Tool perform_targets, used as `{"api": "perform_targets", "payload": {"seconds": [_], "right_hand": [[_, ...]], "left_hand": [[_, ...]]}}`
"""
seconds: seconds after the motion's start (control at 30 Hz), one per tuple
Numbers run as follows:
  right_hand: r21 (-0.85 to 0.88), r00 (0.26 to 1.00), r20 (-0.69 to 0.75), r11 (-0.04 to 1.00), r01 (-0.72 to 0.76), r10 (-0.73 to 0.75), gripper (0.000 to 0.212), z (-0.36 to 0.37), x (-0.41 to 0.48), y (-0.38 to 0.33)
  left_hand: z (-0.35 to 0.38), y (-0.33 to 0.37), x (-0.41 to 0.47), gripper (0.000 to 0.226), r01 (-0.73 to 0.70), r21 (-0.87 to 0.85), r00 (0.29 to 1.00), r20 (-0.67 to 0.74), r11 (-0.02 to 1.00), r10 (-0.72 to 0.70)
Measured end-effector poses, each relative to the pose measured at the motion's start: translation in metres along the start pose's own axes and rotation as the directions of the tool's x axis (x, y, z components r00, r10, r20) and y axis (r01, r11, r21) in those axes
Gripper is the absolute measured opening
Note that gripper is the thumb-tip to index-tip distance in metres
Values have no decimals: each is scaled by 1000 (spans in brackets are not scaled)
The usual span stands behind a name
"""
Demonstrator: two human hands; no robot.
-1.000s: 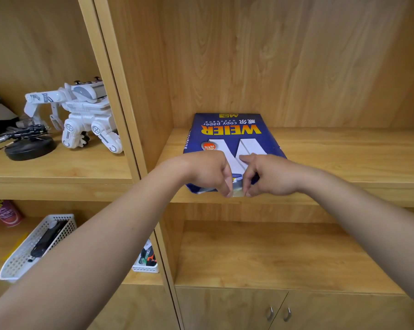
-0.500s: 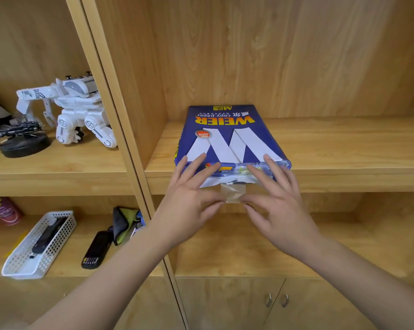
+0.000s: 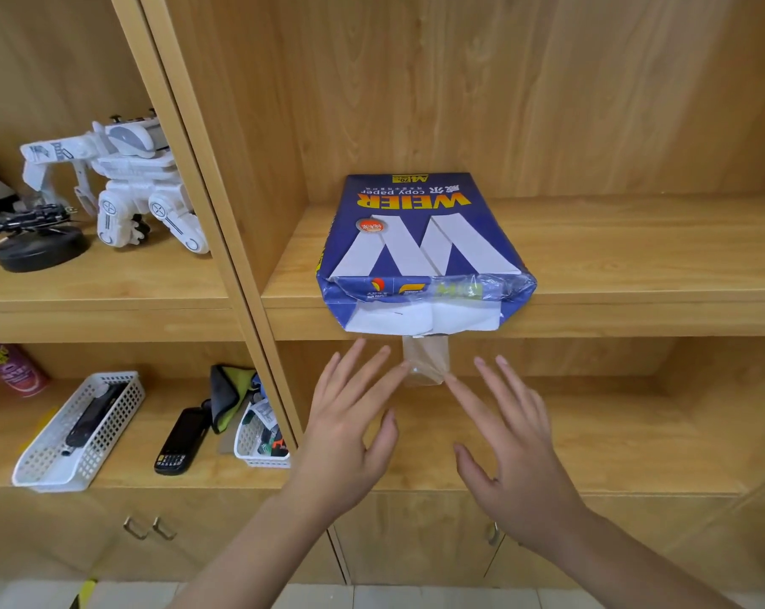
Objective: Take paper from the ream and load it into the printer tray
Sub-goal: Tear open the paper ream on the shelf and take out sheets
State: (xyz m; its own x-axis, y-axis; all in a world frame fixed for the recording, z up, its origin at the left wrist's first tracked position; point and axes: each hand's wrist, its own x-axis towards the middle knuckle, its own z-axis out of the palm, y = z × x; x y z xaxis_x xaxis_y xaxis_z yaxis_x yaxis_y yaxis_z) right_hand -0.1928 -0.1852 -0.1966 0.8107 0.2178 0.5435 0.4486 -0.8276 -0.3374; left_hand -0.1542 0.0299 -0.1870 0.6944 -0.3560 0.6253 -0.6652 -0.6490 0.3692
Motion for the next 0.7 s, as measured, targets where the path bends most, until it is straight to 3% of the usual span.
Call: {"api": "perform_targets", "payload": {"seconds": [0.1, 0.27, 0.57, 0.63, 0.7], "right_hand": [[24, 999, 19, 999, -27, 27, 56, 5, -10, 4], [106, 998, -29, 993, -44, 47, 43, 1, -11, 13], [171, 933, -355, 985, 11, 51, 27, -50, 50, 22], [161, 932, -361, 987, 17, 42, 26, -58, 65, 24], [152, 941, -335, 988, 10, 42, 26, -61, 78, 27]], "left_hand": [[4, -1, -11, 60, 35, 4, 998, 42, 999, -35], [0, -5, -18, 54, 85, -21, 995, 50, 996, -84], [-57, -12, 29, 22, 109, -94, 944, -303, 990, -132], [-68, -17, 45, 20, 127, -67, 939, -312, 990, -142], [-75, -24, 60, 26, 134, -38, 962, -234, 990, -139]]}}
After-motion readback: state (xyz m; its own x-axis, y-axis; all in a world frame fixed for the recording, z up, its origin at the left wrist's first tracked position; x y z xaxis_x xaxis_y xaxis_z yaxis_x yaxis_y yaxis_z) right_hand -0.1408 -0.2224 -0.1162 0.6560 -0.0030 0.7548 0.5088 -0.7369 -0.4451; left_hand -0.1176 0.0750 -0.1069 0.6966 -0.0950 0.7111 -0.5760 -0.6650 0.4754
